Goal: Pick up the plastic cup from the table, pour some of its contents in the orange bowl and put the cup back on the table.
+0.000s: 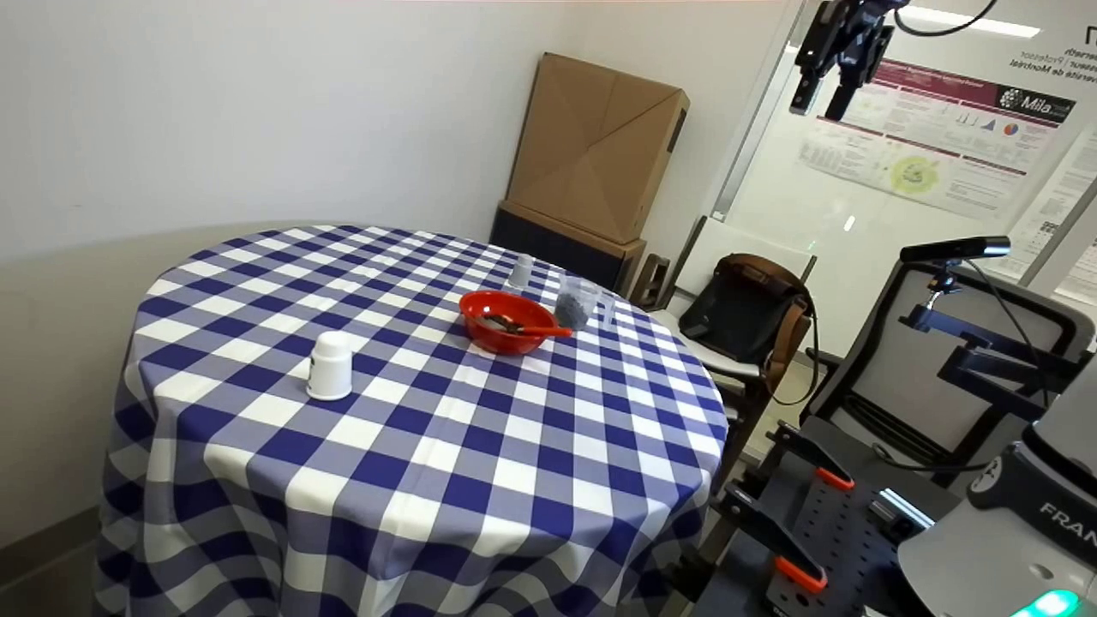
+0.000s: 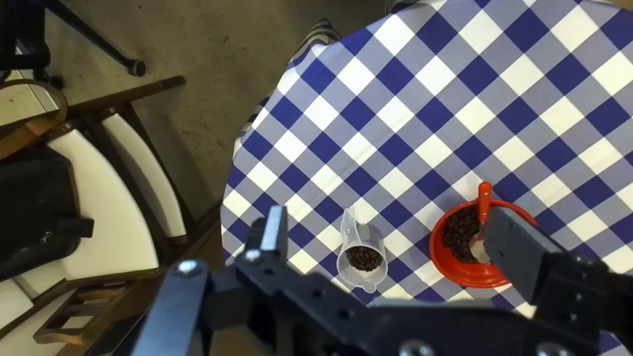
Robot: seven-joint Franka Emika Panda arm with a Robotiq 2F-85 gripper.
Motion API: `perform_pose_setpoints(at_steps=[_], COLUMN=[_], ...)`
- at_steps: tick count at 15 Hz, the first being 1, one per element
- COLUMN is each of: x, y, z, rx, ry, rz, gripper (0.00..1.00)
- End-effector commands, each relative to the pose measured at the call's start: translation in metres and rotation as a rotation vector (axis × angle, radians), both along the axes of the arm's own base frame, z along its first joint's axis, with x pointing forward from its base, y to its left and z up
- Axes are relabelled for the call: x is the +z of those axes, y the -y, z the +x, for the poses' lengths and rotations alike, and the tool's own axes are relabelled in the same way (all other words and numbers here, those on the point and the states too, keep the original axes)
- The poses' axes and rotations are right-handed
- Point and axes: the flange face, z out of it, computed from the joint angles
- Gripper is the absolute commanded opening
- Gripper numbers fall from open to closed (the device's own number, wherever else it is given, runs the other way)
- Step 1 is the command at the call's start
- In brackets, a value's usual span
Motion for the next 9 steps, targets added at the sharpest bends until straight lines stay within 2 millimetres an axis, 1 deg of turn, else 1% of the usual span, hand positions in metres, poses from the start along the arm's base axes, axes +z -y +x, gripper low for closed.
perform_pose_setpoints(at_steps=[1, 5, 7, 9], x=[-0.028, -0.068, -0.089, -0.110], y=[0.032, 0.059, 0.066, 0.068], z=[0.062, 0.122, 0.156, 0.192], rx=[-0.010, 0.007, 0.037, 0.074], ry=[-0.065, -0.133, -0.156, -0.168], rz=[-0.012, -0.006, -0.001, 0.006], gripper=[1.00, 1.00, 1.00, 1.00])
